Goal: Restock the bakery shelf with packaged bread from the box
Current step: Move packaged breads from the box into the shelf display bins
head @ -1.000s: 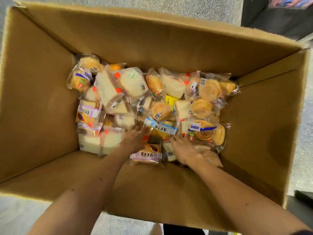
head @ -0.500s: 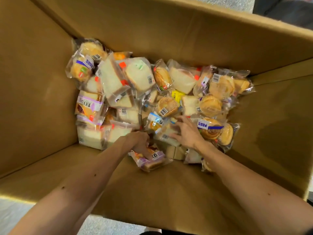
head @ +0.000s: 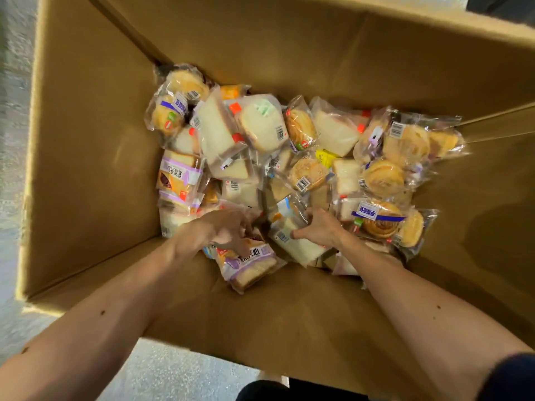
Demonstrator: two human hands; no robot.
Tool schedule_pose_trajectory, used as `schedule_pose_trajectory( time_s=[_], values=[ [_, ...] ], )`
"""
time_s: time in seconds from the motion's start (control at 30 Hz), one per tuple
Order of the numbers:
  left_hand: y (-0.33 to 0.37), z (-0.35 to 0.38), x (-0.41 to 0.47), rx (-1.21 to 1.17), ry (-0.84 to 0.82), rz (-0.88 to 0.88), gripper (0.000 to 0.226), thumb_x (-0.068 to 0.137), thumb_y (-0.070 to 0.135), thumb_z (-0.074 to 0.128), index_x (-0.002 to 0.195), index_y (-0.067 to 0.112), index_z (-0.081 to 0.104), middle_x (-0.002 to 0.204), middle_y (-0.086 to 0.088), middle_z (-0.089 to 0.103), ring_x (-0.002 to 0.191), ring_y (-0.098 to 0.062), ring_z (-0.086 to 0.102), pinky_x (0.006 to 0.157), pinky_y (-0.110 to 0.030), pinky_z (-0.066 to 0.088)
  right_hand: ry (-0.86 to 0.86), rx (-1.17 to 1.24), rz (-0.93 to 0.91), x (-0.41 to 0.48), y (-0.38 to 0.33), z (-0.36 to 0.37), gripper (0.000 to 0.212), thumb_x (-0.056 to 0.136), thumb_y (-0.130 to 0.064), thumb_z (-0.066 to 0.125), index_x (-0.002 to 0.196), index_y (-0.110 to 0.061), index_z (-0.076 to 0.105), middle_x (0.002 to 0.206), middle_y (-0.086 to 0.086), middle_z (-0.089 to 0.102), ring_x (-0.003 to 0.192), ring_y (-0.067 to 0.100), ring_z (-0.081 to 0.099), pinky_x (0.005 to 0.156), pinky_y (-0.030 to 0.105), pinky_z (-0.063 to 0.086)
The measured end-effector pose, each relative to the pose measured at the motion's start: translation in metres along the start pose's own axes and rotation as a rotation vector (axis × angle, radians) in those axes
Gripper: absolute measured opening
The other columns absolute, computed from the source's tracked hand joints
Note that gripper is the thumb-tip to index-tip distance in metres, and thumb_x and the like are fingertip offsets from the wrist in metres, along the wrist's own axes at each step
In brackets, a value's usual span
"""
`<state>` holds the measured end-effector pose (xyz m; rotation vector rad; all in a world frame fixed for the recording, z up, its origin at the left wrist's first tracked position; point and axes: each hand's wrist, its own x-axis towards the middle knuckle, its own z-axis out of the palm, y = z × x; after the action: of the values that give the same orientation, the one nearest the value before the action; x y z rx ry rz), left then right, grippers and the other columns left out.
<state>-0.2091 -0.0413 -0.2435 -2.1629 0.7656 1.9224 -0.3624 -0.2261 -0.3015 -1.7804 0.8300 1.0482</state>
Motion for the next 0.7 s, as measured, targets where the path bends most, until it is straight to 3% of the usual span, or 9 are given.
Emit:
schedule_pose_trajectory(
  time_s=[0.1,0.17,0.27,0.37,0.47,0.6,0.67,0.7],
  values=[
    [-0.002,-0.004,-0.026,-0.107,0.101,0.073,0.040,0.074,0.040,0.083,0.110,0.038,0.066,0.110,0.011,0.064,0.099,-0.012,0.059,0.084,-0.029,0.052,-0.021,0.173,0.026,-0.016,-0.005,-0.001,0.059,0.074,-0.029,0.078,0.122,-0.018,0.047,0.112,0.002,0.062,0.091,0.023,0.062,0.078,0.038,0.053],
    [-0.005,-0.006,-0.046,-0.273,0.187,0.119,0.037,0.073,0.032,0.084,0.105,0.036,0.068,0.113,0.005,0.069,0.099,-0.011,0.061,0.088,-0.030,0.053,-0.023,0.321,0.043,-0.031,-0.008,-0.003,0.053,0.076,-0.025,0.079,0.116,-0.018,0.045,0.105,0.005,0.065,0.079,0.020,0.065,0.070,0.040,0.056],
    [-0.004,-0.008,-0.082,-0.554,0.270,0.161,0.043,0.073,0.016,0.087,0.113,0.016,0.069,0.096,0.005,0.072,0.088,-0.005,0.061,0.072,-0.016,0.047,-0.016,0.428,0.050,-0.065,-0.017,-0.006,0.048,0.077,-0.028,0.078,0.116,-0.021,0.049,0.109,0.004,0.066,0.096,0.018,0.065,0.078,0.038,0.057],
    [0.000,-0.011,-0.114,-0.707,0.362,0.193,0.040,0.076,0.004,0.083,0.112,-0.001,0.066,0.067,0.013,0.070,0.064,0.006,0.062,0.059,-0.008,0.045,-0.006,0.739,0.044,-0.106,-0.036,-0.001,0.028,0.083,-0.016,0.073,0.108,-0.023,0.060,0.110,0.007,0.068,0.104,0.023,0.063,0.080,0.038,0.052],
    [0.012,-0.015,-0.149,-0.720,0.426,0.247,0.043,0.077,-0.002,0.079,0.115,-0.008,0.059,0.076,-0.005,0.070,0.059,0.003,0.065,0.061,-0.010,0.049,0.077,1.004,-0.048,-0.152,-0.061,0.004,0.031,0.087,-0.006,0.065,0.112,-0.023,0.062,0.105,0.005,0.071,0.098,0.022,0.066,0.083,0.043,0.052],
    [0.033,-0.016,-0.198,-0.633,0.492,0.365,0.051,0.071,0.021,0.089,0.110,0.004,0.062,0.070,0.008,0.067,0.062,-0.009,0.066,0.058,-0.025,0.051,0.272,1.123,-0.151,-0.220,-0.079,0.017,0.031,0.092,-0.014,0.059,0.122,-0.016,0.058,0.094,0.008,0.068,0.088,0.019,0.063,0.077,0.036,0.044],
    [0.045,-0.010,-0.221,-0.425,0.619,0.392,0.057,0.061,0.048,0.089,0.102,0.019,0.063,0.071,-0.004,0.064,0.078,-0.031,0.064,0.067,-0.037,0.050,0.376,1.177,-0.152,-0.254,-0.082,0.029,0.037,0.093,-0.024,0.058,0.127,-0.009,0.056,0.081,0.006,0.065,0.070,0.014,0.062,0.065,0.030,0.042],
    [0.052,-0.005,-0.237,-0.314,0.686,0.394,0.056,0.061,0.054,0.087,0.102,0.024,0.062,0.077,-0.005,0.063,0.086,-0.031,0.064,0.073,-0.037,0.049,0.412,1.226,-0.176,-0.271,-0.083,0.036,0.040,0.094,-0.029,0.058,0.128,-0.009,0.057,0.078,0.005,0.065,0.069,0.016,0.062,0.062,0.030,0.044]
  ],
)
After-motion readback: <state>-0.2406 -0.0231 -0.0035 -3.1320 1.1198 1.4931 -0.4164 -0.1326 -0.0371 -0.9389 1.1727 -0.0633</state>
